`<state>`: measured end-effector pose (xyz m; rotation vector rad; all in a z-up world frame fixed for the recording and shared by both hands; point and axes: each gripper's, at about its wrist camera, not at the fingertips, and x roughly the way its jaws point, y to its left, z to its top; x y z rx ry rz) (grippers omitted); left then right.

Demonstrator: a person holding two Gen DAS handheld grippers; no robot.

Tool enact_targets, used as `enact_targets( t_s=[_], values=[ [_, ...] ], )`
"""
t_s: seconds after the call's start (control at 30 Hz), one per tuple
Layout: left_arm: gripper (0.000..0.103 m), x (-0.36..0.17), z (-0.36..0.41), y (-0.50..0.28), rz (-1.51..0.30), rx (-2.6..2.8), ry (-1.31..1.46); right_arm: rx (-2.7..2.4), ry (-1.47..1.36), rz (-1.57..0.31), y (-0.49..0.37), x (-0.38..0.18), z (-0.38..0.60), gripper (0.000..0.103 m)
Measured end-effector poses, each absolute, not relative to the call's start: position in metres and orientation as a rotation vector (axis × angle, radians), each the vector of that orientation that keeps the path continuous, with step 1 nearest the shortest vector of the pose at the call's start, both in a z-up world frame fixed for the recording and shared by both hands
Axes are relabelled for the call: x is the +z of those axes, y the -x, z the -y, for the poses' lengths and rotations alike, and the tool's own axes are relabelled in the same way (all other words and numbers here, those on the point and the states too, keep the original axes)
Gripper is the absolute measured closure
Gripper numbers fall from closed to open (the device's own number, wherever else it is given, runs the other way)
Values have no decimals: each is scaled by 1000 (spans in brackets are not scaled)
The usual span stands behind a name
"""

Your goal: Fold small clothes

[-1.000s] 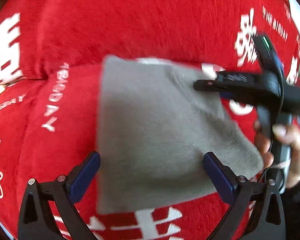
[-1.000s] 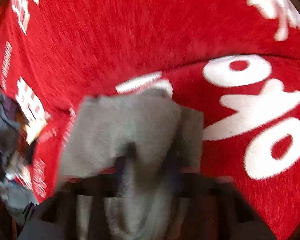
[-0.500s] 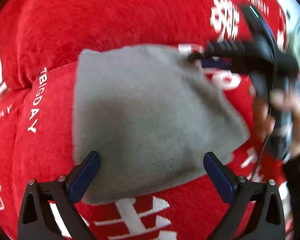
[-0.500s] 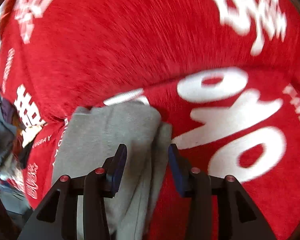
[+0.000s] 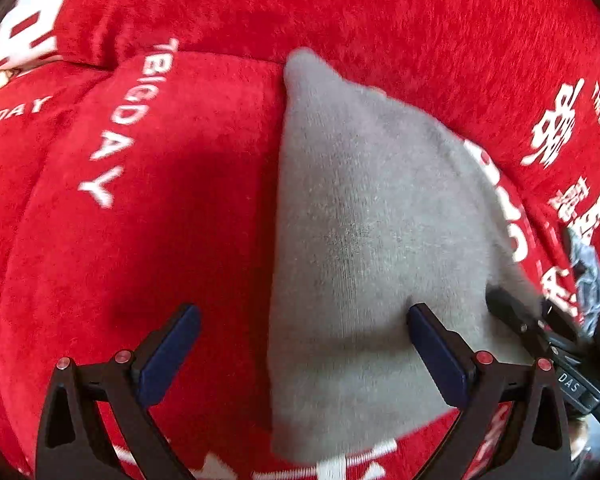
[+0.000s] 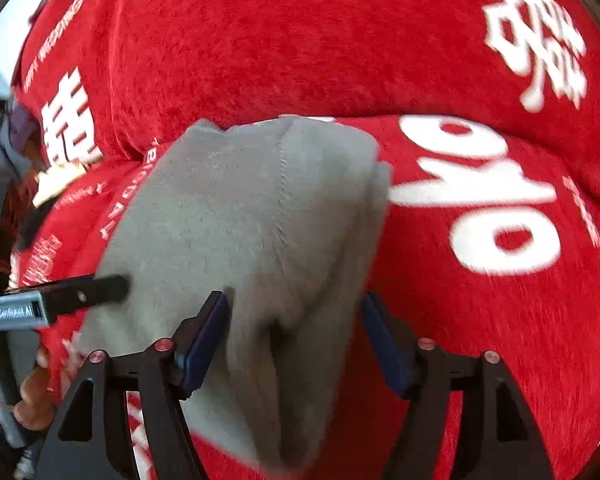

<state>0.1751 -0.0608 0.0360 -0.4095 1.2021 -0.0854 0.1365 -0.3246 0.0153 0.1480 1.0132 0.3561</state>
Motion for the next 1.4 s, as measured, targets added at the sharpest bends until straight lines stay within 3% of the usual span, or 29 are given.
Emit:
enact_targets(
  t_s=[0.07,0.2,0.37,0.6,0.73,0.83,0.87,0.9,0.97,1.07,1.2,1.4],
  values=[
    [0,54,49,-173,-1143,-113,433,345,-173,-965,-127,32,340,20],
    [0,61,32,-198,-1162,-132,454,292,-235,-918,-128,52,376,20],
    [0,32,48,-235,-1298,-211,475,335,-423,-1040,-167,23,395,20],
    [0,10,75,-250,-1355,-253,450,451,-524,-1165,-209,-21,372,19],
    [0,9,90,-260,-1324,-277,397,506,-484,-1139,-218,-23,348,19],
    [1,9,104,-264,-1301,-258,327,490,-284,-1117,-216,-19,314,20],
    [9,11,106,-262,-1280,-254,312,484,-257,-1109,-214,-18,310,25],
    [12,12,106,-262,-1271,-256,309,491,-245,-1101,-213,-16,307,37],
    [33,19,103,-256,-1237,-262,302,516,-266,-1085,-208,-12,305,53],
    [54,36,104,-246,-1186,-266,237,491,-224,-1050,-198,1,299,61],
    [63,53,109,-234,-1153,-255,166,462,-210,-1012,-185,19,296,63],
    [64,76,109,-213,-1115,-258,147,447,-218,-957,-160,49,295,63]
  ],
)
